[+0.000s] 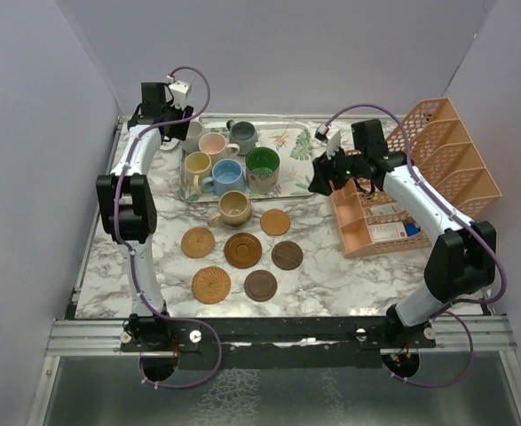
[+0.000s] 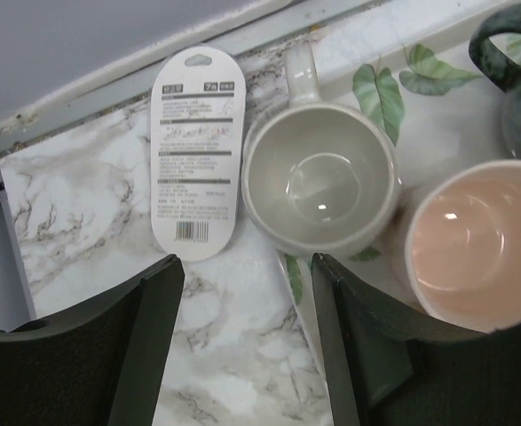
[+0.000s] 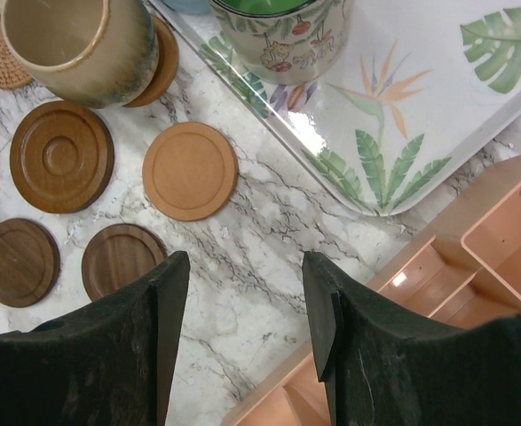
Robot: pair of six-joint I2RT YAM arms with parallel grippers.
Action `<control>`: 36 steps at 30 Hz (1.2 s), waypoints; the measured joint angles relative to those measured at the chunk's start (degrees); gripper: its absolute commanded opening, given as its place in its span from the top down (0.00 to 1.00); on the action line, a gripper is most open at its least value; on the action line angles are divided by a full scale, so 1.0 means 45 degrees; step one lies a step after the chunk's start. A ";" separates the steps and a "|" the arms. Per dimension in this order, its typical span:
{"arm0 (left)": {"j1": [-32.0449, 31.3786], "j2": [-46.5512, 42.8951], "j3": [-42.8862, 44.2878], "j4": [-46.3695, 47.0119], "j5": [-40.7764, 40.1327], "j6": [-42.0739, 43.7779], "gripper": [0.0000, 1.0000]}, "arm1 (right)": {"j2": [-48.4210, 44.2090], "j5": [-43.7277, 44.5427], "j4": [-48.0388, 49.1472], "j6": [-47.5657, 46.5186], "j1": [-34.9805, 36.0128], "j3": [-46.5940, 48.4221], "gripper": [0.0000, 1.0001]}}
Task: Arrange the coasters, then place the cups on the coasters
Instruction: Pick up the cup from the tray.
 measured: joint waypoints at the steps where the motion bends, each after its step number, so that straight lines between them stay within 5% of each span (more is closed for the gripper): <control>1: -0.0005 0.0403 0.0471 -0.0019 -0.0044 0.0000 0.37 | 0.0000 -0.0024 0.0024 0.0000 -0.0049 -0.0058 0.45; 17: -0.0005 0.3706 0.3764 0.0010 -0.0321 -0.0418 0.61 | -0.0223 -0.0418 0.0253 -0.0136 -0.0884 -0.0835 0.45; 29: -0.0058 0.4163 0.4046 0.0112 -0.0345 -0.0821 0.99 | -0.0248 -0.0573 0.0403 -0.0136 -0.1078 -0.0996 0.45; 36: -0.0063 0.4163 0.4046 0.0170 -0.0631 -0.0928 1.00 | -0.0214 -0.0933 0.0155 -0.0175 -0.1078 -0.0622 0.45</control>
